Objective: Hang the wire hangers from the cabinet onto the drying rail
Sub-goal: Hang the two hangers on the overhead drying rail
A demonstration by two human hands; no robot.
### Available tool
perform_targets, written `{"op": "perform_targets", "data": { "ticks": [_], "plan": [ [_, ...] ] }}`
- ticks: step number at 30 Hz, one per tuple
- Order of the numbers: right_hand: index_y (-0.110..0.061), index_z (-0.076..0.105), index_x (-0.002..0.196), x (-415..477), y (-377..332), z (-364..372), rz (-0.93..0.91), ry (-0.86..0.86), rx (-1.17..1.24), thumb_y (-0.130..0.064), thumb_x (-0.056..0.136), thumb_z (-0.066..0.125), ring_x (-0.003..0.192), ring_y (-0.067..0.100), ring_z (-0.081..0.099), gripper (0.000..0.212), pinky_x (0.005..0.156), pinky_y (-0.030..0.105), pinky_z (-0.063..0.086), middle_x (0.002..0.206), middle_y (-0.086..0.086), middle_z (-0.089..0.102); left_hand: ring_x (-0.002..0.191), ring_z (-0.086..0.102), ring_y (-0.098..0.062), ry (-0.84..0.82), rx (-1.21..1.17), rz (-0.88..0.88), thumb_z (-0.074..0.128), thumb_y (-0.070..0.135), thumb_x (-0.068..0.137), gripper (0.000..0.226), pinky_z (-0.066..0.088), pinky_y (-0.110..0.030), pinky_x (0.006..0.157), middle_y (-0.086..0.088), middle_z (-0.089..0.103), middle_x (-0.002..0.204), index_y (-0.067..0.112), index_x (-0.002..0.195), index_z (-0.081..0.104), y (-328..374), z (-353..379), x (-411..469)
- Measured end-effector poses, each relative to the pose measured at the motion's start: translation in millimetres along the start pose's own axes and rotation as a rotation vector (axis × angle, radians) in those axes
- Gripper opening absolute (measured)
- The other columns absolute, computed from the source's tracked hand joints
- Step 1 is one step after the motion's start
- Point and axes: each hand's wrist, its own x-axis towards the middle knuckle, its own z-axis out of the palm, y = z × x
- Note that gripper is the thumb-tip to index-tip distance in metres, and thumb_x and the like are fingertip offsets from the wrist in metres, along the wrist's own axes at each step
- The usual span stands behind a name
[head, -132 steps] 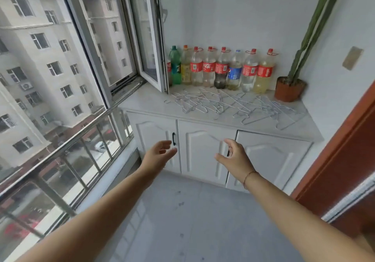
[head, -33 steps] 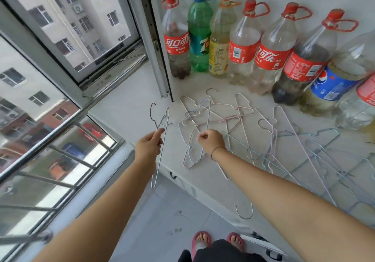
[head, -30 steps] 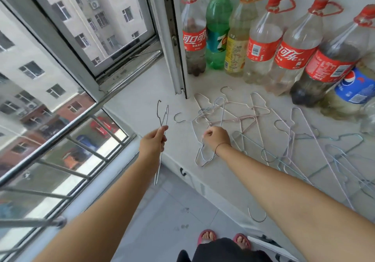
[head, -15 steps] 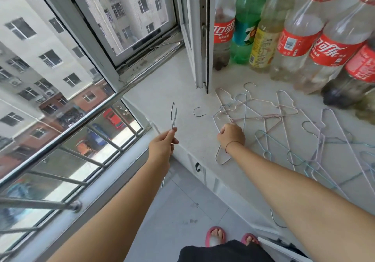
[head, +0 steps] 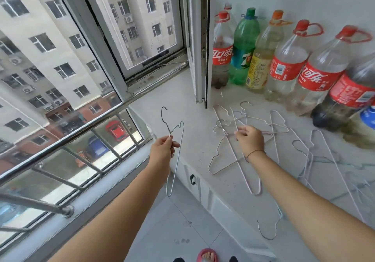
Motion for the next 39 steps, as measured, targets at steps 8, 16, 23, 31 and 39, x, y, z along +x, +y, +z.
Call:
{"op": "perform_targets", "data": {
  "ticks": [8,16,23,31,39],
  "plan": [
    [-0.003,0.066,0.101,-32,-27,-58,-0.125,-0.123,0.220,-0.006,0.084,0.059,0.066,0.015,0.056,0.018,0.067,0.022,0.044,0.069,0.005,0.062,0.053,0.040,-0.008,0.167,-0.087,0.103,0.048,0.009,0.095,0.012,0.035,-0.015,0.046,-0.001,0.057,0.067,0.011,0.089,0.058,-7,-28,-79],
    [-0.011,0.065,0.097,-112,-75,-72,-0.277,-0.438,0.363,-0.007,0.087,0.058,0.056,0.000,0.056,0.012,0.057,0.005,0.044,0.068,0.001,0.061,0.053,0.038,-0.010,0.328,-0.208,0.148,0.049,0.010,0.095,0.012,0.029,-0.021,0.051,-0.002,0.052,0.067,0.014,0.089,0.059,-7,-91,-175],
    [-0.012,0.066,0.097,-207,-134,-51,-0.409,-0.695,0.431,-0.014,0.089,0.058,0.046,-0.005,0.050,0.011,0.046,0.005,0.037,0.066,0.002,0.060,0.051,0.039,-0.008,0.555,-0.326,0.188,0.047,0.004,0.095,0.017,0.032,-0.018,0.048,-0.003,0.053,0.064,0.009,0.081,0.055,-4,-180,-267],
    [-0.005,0.065,0.097,-369,-195,-18,-0.528,-1.044,0.483,-0.008,0.088,0.059,0.045,-0.004,0.054,0.011,0.046,0.007,0.042,0.068,0.006,0.060,0.037,0.038,-0.001,0.790,-0.418,0.260,0.046,0.004,0.094,0.023,0.027,-0.011,0.037,-0.004,0.049,0.064,0.007,0.072,0.051,-27,-308,-411],
    [-0.004,0.068,0.094,-568,-237,5,-0.639,-1.316,0.493,-0.008,0.086,0.061,0.048,0.006,0.048,0.012,0.043,0.011,0.035,0.065,0.008,0.060,0.052,0.032,-0.009,1.005,-0.488,0.295,0.046,0.005,0.095,0.025,0.025,-0.017,0.046,-0.005,0.051,0.065,0.005,0.071,0.053,-61,-429,-573]
  ]
}}
